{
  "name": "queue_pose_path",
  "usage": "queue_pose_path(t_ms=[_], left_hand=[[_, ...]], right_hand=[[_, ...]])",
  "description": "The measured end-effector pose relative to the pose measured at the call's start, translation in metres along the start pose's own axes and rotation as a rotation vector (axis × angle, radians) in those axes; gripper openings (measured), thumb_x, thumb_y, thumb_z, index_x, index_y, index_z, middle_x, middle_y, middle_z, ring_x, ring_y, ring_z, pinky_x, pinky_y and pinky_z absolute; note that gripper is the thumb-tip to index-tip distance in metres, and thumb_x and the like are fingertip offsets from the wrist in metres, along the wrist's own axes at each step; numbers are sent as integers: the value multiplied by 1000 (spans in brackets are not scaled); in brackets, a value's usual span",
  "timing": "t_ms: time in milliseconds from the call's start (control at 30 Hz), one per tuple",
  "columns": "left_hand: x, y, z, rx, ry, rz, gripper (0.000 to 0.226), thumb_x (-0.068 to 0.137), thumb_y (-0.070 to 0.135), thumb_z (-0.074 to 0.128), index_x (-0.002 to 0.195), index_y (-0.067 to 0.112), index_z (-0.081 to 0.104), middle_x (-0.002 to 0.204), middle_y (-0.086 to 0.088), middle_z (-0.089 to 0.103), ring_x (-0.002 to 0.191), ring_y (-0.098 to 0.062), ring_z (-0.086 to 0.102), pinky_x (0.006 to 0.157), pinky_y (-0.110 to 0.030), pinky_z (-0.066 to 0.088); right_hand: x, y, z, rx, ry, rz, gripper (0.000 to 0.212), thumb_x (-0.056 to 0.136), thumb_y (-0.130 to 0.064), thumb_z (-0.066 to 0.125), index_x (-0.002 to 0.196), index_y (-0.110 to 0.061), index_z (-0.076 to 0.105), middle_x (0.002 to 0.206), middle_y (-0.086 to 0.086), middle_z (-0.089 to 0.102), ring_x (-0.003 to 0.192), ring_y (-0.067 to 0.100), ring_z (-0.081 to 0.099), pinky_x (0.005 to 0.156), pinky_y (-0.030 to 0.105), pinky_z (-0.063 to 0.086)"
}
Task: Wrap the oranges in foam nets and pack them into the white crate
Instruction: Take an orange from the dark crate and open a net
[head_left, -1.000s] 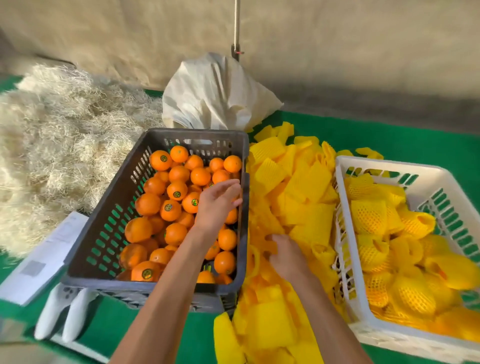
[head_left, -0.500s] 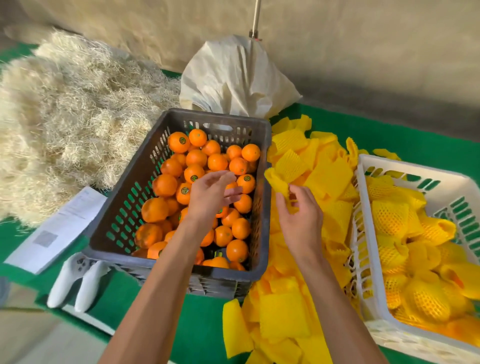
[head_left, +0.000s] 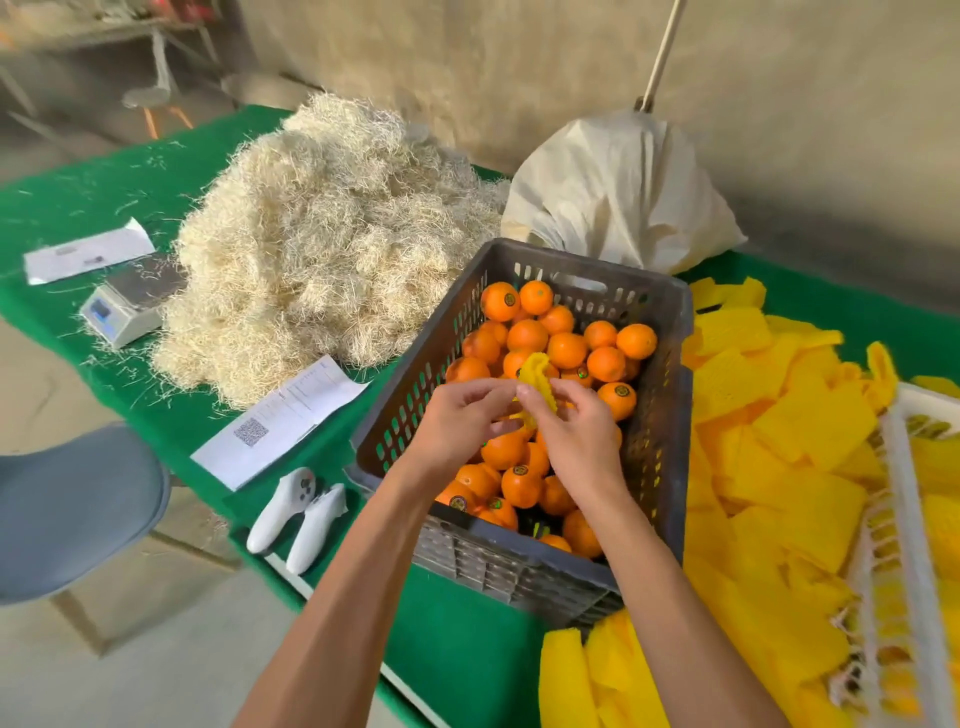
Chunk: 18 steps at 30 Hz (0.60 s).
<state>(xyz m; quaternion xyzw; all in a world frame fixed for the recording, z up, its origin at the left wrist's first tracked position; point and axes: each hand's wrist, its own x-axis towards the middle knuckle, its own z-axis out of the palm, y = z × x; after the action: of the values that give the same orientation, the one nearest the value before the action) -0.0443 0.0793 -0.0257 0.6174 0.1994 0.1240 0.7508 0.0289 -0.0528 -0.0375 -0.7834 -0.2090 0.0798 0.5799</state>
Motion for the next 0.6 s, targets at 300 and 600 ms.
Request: queue_pose_path(t_ms=[300, 600], left_hand=[[39, -12, -37, 1138, 47, -108, 38, 95, 13, 59, 133, 13, 59, 133, -16, 61, 120, -39, 61, 98, -49, 52], [67, -24, -39, 1566, -37, -203, 43, 99, 10, 54, 141, 6, 47, 137, -20, 51, 120, -43, 59, 97, -53, 53]], right_hand=[[19, 10, 10, -40, -18, 185, 21, 79, -41, 83, 90, -36, 66, 81, -27, 63, 79, -9, 61, 62, 12, 44], [23, 19, 13, -181, -15, 232, 38, 77, -54, 80, 89, -26, 59, 89, -11, 60, 80, 5, 59, 63, 28, 48]])
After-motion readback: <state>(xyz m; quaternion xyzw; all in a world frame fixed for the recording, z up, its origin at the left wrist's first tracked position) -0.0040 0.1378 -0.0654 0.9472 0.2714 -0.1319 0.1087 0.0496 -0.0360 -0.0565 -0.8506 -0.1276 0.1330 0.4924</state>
